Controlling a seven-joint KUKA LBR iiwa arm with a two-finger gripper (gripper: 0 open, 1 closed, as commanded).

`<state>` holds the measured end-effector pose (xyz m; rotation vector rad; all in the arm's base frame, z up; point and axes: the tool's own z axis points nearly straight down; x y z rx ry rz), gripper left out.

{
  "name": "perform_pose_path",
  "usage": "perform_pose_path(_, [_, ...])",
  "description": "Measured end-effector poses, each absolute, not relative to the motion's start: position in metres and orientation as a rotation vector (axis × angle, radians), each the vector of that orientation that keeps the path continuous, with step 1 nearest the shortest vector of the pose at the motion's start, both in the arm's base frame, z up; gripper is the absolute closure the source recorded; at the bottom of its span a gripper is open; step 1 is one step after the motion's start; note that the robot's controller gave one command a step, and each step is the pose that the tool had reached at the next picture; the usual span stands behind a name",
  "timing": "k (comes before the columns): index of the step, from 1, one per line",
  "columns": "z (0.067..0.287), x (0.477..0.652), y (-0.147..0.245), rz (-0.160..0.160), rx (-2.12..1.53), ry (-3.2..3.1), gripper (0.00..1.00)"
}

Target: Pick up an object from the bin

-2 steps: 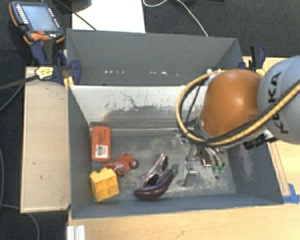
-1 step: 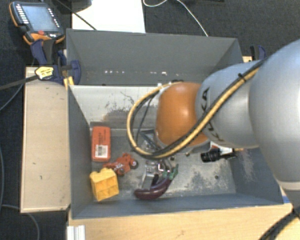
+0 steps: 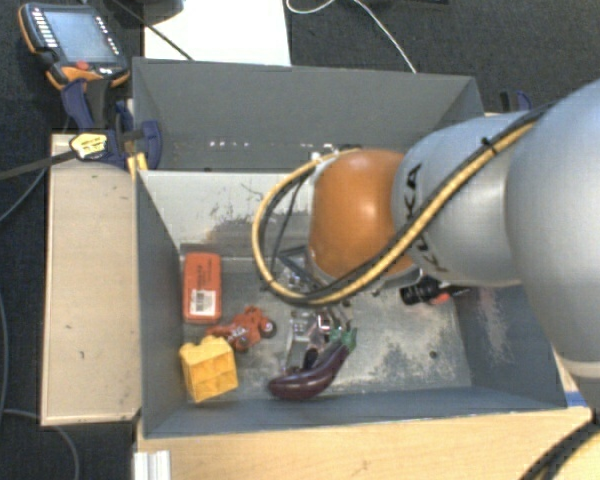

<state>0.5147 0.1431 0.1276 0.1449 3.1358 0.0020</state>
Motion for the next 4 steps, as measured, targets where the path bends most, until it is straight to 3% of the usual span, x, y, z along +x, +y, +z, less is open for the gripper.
perform_pose_path(1, [0.067,0.525,0.147,0.000,0.479,3.113,0.00])
perform_pose_path(2, [0.070,0.531,0.184,0.005,0.223,3.127,1.00])
perform_pose_path(3, [0.070,0.531,0.184,0.005,0.225,3.127,1.00])
perform_pose_path(4, [0.168,0.535,0.187,0.003,0.213,3.131,1.00])
